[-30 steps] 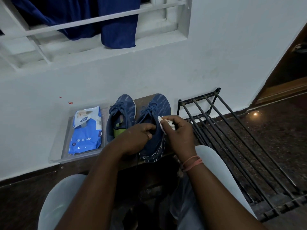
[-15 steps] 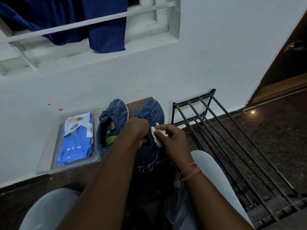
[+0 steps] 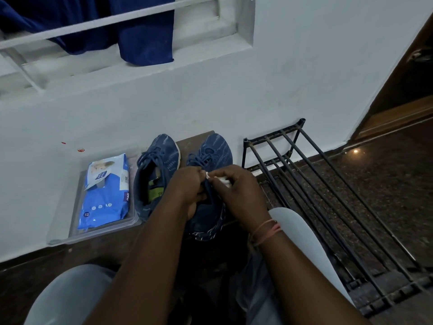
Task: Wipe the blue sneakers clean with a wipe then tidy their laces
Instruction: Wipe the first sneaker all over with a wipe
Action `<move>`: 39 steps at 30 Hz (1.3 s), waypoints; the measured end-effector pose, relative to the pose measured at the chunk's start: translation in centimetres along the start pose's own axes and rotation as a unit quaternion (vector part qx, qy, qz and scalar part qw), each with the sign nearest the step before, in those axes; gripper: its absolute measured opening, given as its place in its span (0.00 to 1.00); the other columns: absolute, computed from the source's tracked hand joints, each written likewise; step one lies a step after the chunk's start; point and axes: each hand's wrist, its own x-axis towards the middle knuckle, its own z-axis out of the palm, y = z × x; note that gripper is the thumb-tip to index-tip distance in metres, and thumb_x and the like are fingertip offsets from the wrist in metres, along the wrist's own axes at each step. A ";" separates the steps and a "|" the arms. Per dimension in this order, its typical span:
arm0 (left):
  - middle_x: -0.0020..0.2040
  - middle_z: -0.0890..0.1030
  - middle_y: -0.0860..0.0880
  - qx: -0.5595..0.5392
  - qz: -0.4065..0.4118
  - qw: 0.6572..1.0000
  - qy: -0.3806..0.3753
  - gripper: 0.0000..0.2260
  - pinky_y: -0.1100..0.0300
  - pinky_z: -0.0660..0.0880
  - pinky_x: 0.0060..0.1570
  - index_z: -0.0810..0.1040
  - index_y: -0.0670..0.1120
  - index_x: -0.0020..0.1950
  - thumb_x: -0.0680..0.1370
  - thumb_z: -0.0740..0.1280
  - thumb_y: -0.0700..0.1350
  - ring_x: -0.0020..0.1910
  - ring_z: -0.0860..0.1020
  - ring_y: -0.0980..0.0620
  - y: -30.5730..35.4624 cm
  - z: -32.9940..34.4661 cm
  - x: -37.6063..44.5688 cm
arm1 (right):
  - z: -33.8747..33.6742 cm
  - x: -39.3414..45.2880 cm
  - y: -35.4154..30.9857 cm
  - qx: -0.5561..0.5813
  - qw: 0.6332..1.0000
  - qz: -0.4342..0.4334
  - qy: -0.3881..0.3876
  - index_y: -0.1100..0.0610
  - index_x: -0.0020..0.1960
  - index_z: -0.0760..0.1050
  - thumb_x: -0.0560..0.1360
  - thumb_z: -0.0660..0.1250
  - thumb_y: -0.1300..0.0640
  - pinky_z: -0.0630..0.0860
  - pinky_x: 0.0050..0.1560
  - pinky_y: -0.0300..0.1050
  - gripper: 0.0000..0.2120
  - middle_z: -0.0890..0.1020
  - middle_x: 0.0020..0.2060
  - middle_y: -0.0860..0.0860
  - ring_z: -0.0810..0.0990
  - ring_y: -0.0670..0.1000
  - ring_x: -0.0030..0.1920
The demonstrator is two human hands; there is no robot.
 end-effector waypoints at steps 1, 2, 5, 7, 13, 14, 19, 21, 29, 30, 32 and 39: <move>0.36 0.80 0.46 -0.003 0.000 1.000 -0.013 0.11 0.55 0.75 0.37 0.79 0.39 0.58 0.86 0.57 0.38 0.30 0.77 0.53 0.0 0.0 0.0 | -0.1 0.2 0.1 0.010 1.000 0.015 0.011 0.51 0.48 0.86 0.76 0.74 0.56 0.81 0.49 0.41 0.03 0.85 0.45 0.44 0.83 0.41 0.45; 0.37 0.82 0.46 -0.001 0.002 1.000 -0.024 0.12 0.55 0.76 0.39 0.79 0.39 0.58 0.86 0.56 0.38 0.32 0.79 0.53 0.0 0.0 -0.2 | -0.2 0.4 0.2 0.031 0.998 0.037 0.037 0.52 0.47 0.86 0.76 0.74 0.56 0.82 0.48 0.43 0.02 0.86 0.43 0.45 0.83 0.41 0.44; 0.49 0.86 0.40 0.004 0.008 0.999 -0.048 0.13 0.54 0.79 0.43 0.80 0.41 0.57 0.86 0.56 0.38 0.42 0.83 0.48 -0.2 -0.2 -0.5 | -0.4 0.6 0.3 0.056 0.995 0.039 0.070 0.53 0.47 0.86 0.76 0.74 0.57 0.82 0.49 0.42 0.03 0.86 0.44 0.46 0.84 0.41 0.45; 0.53 0.85 0.38 0.001 0.009 0.999 -0.052 0.12 0.52 0.81 0.45 0.80 0.40 0.59 0.86 0.56 0.39 0.45 0.83 0.45 -0.2 -0.4 -0.4 | -0.1 0.1 -0.2 0.037 0.999 0.003 0.030 0.53 0.48 0.86 0.76 0.74 0.58 0.81 0.51 0.41 0.03 0.86 0.45 0.46 0.84 0.41 0.47; 0.49 0.84 0.40 -0.012 0.003 0.999 -0.053 0.12 0.57 0.80 0.35 0.79 0.38 0.60 0.86 0.56 0.38 0.40 0.83 0.47 -0.2 -0.4 -0.3 | -0.2 0.1 -0.1 0.034 0.998 0.034 0.051 0.53 0.47 0.87 0.76 0.74 0.56 0.83 0.51 0.46 0.03 0.86 0.43 0.45 0.84 0.41 0.45; 0.50 0.84 0.39 -0.012 0.003 0.999 -0.051 0.12 0.55 0.81 0.37 0.78 0.38 0.60 0.86 0.56 0.38 0.42 0.84 0.46 -0.2 -0.5 -0.2 | -0.3 -0.1 -0.2 0.031 0.999 0.018 0.027 0.53 0.47 0.87 0.76 0.74 0.56 0.83 0.50 0.45 0.03 0.86 0.43 0.45 0.84 0.42 0.46; 0.53 0.85 0.37 -0.012 0.000 0.998 -0.062 0.13 0.52 0.82 0.41 0.79 0.37 0.60 0.85 0.57 0.38 0.47 0.84 0.42 -0.4 -0.4 0.0 | -0.5 0.0 0.3 0.031 0.994 0.067 0.078 0.48 0.43 0.85 0.75 0.74 0.55 0.82 0.47 0.44 0.03 0.86 0.41 0.43 0.84 0.40 0.43; 0.53 0.84 0.37 -0.012 0.006 0.998 -0.061 0.12 0.51 0.81 0.45 0.80 0.37 0.58 0.85 0.57 0.38 0.47 0.83 0.42 -0.4 -0.5 0.1 | -0.4 -0.3 0.0 0.032 0.997 0.029 0.057 0.50 0.46 0.86 0.75 0.74 0.56 0.82 0.49 0.43 0.02 0.86 0.43 0.44 0.84 0.41 0.45; 0.50 0.84 0.38 -0.014 0.001 0.998 -0.056 0.11 0.51 0.81 0.46 0.78 0.37 0.57 0.86 0.57 0.38 0.46 0.83 0.42 -0.3 -0.5 0.0 | -0.6 -0.7 -0.2 0.020 0.999 0.008 0.040 0.52 0.48 0.87 0.76 0.74 0.57 0.81 0.52 0.42 0.04 0.86 0.44 0.45 0.83 0.40 0.47; 0.47 0.82 0.39 -0.013 0.001 0.998 -0.054 0.10 0.52 0.80 0.45 0.77 0.38 0.56 0.86 0.57 0.38 0.43 0.81 0.44 -0.2 -0.5 0.0 | -0.5 -1.2 -0.5 0.005 1.000 -0.025 0.013 0.52 0.49 0.87 0.76 0.74 0.58 0.80 0.52 0.39 0.04 0.85 0.45 0.45 0.83 0.41 0.47; 0.49 0.82 0.39 -0.016 -0.003 0.998 -0.056 0.09 0.52 0.80 0.43 0.77 0.38 0.56 0.86 0.57 0.38 0.43 0.82 0.45 -0.1 -0.7 0.0 | -0.2 -1.8 -0.3 -0.013 0.999 -0.031 0.010 0.50 0.49 0.86 0.76 0.74 0.58 0.79 0.50 0.36 0.04 0.85 0.44 0.43 0.82 0.40 0.47; 0.50 0.84 0.39 -0.033 -0.029 0.998 -0.035 0.11 0.54 0.81 0.31 0.77 0.36 0.60 0.86 0.56 0.36 0.41 0.84 0.44 0.4 -1.5 0.1 | -0.5 -2.8 -0.1 0.068 0.997 0.016 -0.015 0.54 0.48 0.88 0.75 0.76 0.59 0.82 0.51 0.44 0.03 0.87 0.43 0.46 0.85 0.45 0.46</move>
